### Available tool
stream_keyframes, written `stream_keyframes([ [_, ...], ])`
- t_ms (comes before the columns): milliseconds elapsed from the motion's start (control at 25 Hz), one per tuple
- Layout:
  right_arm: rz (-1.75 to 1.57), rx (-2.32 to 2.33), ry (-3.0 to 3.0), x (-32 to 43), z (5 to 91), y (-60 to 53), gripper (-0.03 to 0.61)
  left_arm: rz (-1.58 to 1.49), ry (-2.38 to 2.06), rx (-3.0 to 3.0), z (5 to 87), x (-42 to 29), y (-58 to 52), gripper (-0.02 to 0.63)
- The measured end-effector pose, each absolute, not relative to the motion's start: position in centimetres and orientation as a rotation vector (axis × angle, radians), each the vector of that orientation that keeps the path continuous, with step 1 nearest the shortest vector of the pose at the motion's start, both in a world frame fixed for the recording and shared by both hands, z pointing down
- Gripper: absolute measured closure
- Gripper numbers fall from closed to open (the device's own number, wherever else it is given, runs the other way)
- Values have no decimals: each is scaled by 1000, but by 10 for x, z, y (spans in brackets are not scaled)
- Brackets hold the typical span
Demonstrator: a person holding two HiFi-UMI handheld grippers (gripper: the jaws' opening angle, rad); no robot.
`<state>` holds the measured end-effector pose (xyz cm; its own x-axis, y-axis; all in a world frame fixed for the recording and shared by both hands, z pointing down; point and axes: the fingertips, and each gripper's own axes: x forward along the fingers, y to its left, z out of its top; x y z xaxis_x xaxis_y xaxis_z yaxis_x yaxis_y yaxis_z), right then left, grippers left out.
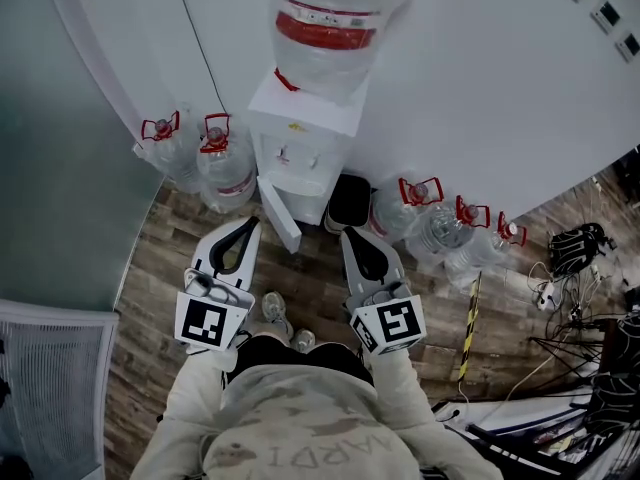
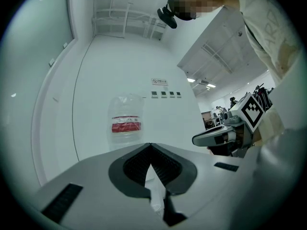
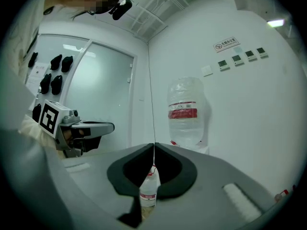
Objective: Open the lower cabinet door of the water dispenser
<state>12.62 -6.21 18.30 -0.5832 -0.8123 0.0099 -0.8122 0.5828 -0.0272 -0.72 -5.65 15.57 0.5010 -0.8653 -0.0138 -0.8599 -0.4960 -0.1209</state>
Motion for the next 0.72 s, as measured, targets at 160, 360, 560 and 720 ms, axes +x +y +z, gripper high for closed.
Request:
stream_keyframes([
  [160,-14,-1422,2795,126,173,-62,571,-50,1521,-2612,147,-7,-56,614],
  [360,-7,-1415,2780,127,167,-59,571,-31,1524,-2597,140,-5,-53,614],
  [560,14,-1401,2789,130,164,-58,571,-22,1528,-2591,136,0,-54,614],
  [720,21,-1393,2792,130,160,-56,571,-18,1528,-2588,133,3,-52,614],
])
